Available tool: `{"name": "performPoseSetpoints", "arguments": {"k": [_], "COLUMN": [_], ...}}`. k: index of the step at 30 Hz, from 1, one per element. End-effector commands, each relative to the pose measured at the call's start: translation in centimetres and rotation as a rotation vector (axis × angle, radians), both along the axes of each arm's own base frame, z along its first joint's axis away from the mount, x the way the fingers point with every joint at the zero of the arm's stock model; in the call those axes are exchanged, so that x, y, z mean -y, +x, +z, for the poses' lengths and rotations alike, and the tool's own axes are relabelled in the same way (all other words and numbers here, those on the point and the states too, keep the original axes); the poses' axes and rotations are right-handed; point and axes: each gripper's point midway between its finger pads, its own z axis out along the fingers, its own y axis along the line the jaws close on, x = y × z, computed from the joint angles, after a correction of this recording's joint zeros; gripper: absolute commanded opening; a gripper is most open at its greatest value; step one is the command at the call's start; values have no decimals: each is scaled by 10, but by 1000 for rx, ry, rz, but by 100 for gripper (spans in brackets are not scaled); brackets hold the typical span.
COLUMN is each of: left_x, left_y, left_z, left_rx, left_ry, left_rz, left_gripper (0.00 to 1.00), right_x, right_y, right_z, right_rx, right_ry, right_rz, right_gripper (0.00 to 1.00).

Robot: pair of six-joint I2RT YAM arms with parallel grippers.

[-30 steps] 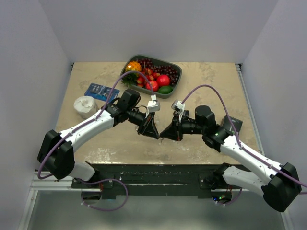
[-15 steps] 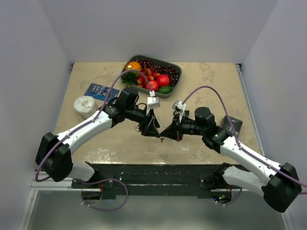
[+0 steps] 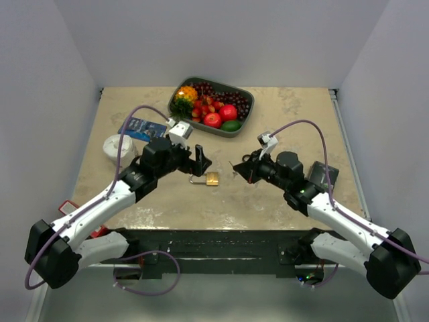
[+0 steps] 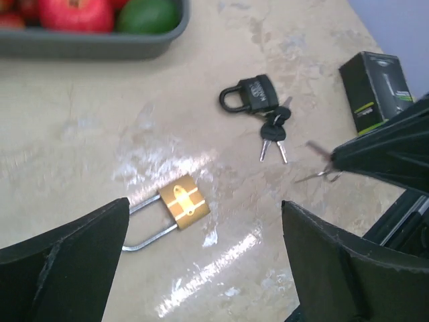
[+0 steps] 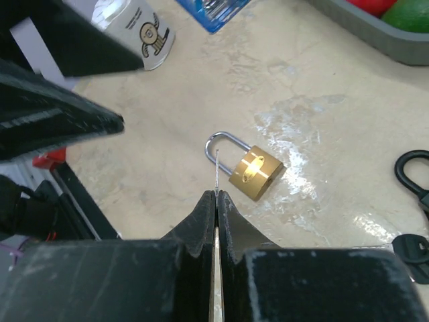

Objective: Unlock with the key

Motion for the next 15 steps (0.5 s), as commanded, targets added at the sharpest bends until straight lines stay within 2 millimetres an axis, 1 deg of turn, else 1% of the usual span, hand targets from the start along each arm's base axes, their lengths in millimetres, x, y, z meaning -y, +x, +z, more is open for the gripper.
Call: {"name": "performPoseSetpoints", "arguments": {"k": [1, 2, 3, 4, 7, 9, 12, 13, 15], "left_x": [-24, -20, -15, -13, -9, -8, -4, -2, 4], "left_y": [-4, -6, -13, -17, -24, -25, -27, -27, -29], "left_z": [-60, -65, -77, -89, -111, -119, -131, -139, -142], "left_rx": [-209, -227, -278, -314, -385, -411, -443, -463, -481], "left_ry": [-102, -137, -170, -168, -175, -192, -198, -185, -196], "left_rz": [264, 262, 249, 246, 253, 261, 254, 253, 227], "left_gripper": [99, 99, 99, 99, 99, 99, 99, 99, 99], "right_x": [12, 14, 18, 22, 28, 31, 35, 36, 38], "right_y": [25, 25, 27, 25, 23, 20, 18, 18, 17], "right_z": [37, 37, 37, 39, 39, 42, 42, 41, 41], "right_rx": [91, 91, 92, 94, 89, 95, 92, 92, 91], "right_ry": [51, 51, 49, 51, 45, 54, 61, 61, 66], "right_rz": [-149, -158, -184, -192, -217, -224, -238, -244, -253], "right_gripper": [0, 0, 0, 0, 0, 0, 0, 0, 0]}}
